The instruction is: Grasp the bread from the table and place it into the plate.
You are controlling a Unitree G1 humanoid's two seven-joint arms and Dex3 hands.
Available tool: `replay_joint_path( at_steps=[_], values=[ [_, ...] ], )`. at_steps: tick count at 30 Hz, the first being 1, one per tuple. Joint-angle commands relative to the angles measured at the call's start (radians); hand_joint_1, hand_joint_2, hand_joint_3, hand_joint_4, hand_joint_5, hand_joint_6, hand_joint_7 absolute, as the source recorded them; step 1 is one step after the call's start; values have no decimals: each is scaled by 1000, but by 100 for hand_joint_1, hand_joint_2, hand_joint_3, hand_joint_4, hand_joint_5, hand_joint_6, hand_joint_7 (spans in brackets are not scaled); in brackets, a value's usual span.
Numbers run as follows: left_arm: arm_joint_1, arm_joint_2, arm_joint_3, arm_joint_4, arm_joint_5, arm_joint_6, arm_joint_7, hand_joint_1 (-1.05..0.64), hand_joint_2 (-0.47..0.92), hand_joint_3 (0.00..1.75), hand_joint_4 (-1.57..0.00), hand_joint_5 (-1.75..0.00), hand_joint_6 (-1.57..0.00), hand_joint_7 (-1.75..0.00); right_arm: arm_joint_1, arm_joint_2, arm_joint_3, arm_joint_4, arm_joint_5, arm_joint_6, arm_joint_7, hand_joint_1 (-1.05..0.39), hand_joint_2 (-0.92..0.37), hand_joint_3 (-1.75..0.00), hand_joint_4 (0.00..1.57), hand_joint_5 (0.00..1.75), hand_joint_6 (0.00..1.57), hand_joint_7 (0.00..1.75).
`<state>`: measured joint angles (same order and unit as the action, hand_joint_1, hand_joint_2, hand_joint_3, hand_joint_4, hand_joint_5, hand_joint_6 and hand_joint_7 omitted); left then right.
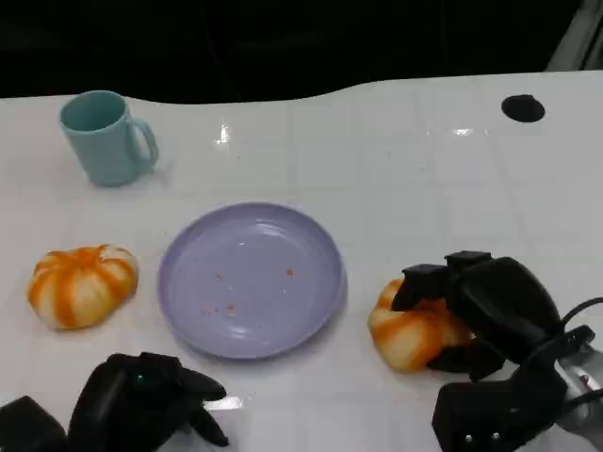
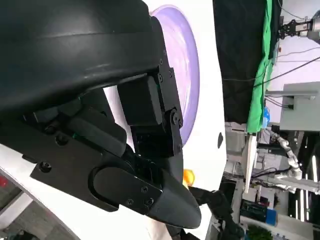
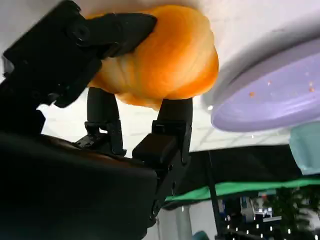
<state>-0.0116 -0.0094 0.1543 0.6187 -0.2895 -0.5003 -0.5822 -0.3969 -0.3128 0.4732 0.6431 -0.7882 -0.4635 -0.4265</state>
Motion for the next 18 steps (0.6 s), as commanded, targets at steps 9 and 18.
replay_joint_path(
  at_steps=[9, 18],
  values=[
    [-1, 15, 5, 12, 2, -5, 11, -105, 87, 0, -149, -64, -157, -18, 5, 45, -56, -37, 88, -83, -65, -13, -20, -145, 101, 175, 92, 148],
    [-3, 16, 3, 13, 2, -1, 7, -105, 88, 0, -149, -64, -157, -17, -5, 120, -101, -74, 237, -137, 42, -8, -15, -159, 101, 175, 81, 172]
  ],
)
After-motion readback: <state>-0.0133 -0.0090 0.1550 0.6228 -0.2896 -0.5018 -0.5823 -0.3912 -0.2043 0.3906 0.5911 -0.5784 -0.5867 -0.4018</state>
